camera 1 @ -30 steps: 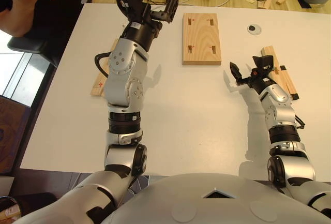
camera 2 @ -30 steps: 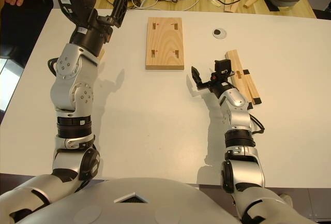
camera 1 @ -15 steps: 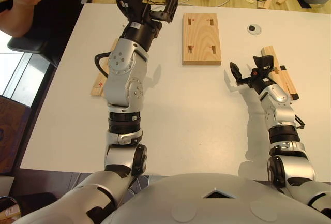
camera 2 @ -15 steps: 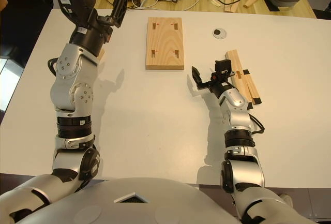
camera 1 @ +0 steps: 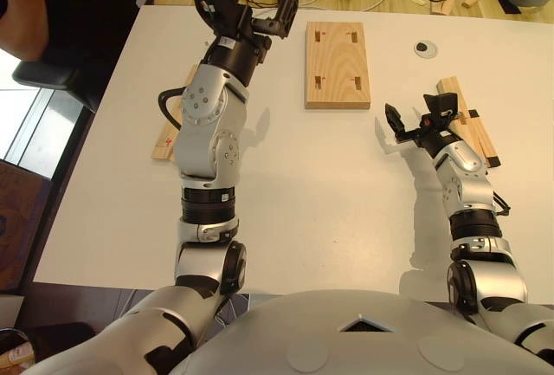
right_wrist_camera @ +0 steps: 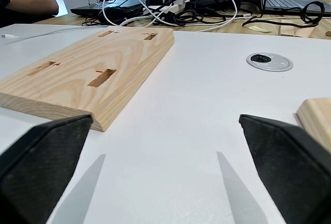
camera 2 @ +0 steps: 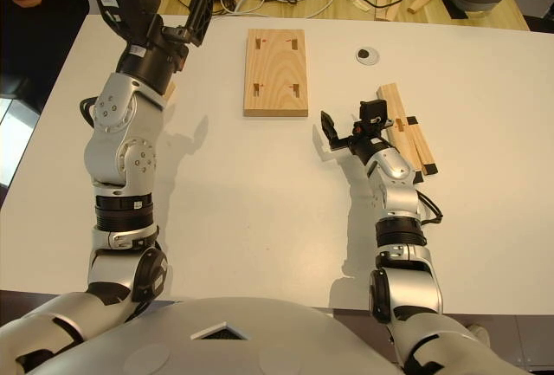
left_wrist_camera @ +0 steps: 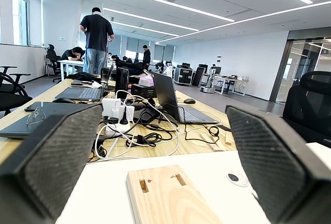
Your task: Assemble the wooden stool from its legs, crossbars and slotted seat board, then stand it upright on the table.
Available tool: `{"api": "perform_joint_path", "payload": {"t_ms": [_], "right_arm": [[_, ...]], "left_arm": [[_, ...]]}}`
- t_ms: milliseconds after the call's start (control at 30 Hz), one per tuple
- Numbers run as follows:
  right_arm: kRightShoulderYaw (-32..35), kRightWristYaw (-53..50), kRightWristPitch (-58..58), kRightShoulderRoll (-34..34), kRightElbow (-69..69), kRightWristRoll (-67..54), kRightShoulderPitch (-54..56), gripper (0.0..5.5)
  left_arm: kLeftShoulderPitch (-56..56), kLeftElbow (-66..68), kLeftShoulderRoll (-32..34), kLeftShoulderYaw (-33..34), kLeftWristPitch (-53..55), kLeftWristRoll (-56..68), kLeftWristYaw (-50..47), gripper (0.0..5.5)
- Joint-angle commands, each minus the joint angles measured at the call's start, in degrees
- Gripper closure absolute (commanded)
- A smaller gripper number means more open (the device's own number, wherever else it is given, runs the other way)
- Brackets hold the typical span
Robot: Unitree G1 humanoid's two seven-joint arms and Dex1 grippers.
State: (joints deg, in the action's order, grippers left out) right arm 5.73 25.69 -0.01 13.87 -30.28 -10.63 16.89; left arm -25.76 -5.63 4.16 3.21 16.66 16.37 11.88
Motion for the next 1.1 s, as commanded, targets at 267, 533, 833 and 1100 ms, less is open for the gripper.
{"api": "perform_joint_path", "payload": {"t_ms": [267,533,833,1100], "right_arm": [[0.0,-0.1,0.3,-0.1,-0.2,0.2,0.0,0.10],[0.0,-0.1,0.2,0.0,-0.2,0.3,0.0,0.10],[0.2,-0.1,-0.1,-0.1,-0.7,0.3,0.4,0.10],[0.2,-0.3,-0.3,-0.1,-0.6,0.4,0.2,0.10]], "left_arm": [[-0.1,-0.3,0.0,-0.2,0.8,0.0,-0.2,1.10],[-0.1,-0.2,0.0,-0.1,0.7,0.0,-0.1,1.10],[-0.4,0.2,0.1,-0.1,0.5,-0.1,-0.1,1.10],[-0.3,0.0,0.1,-0.2,0.7,-0.1,-0.1,1.10]]}}
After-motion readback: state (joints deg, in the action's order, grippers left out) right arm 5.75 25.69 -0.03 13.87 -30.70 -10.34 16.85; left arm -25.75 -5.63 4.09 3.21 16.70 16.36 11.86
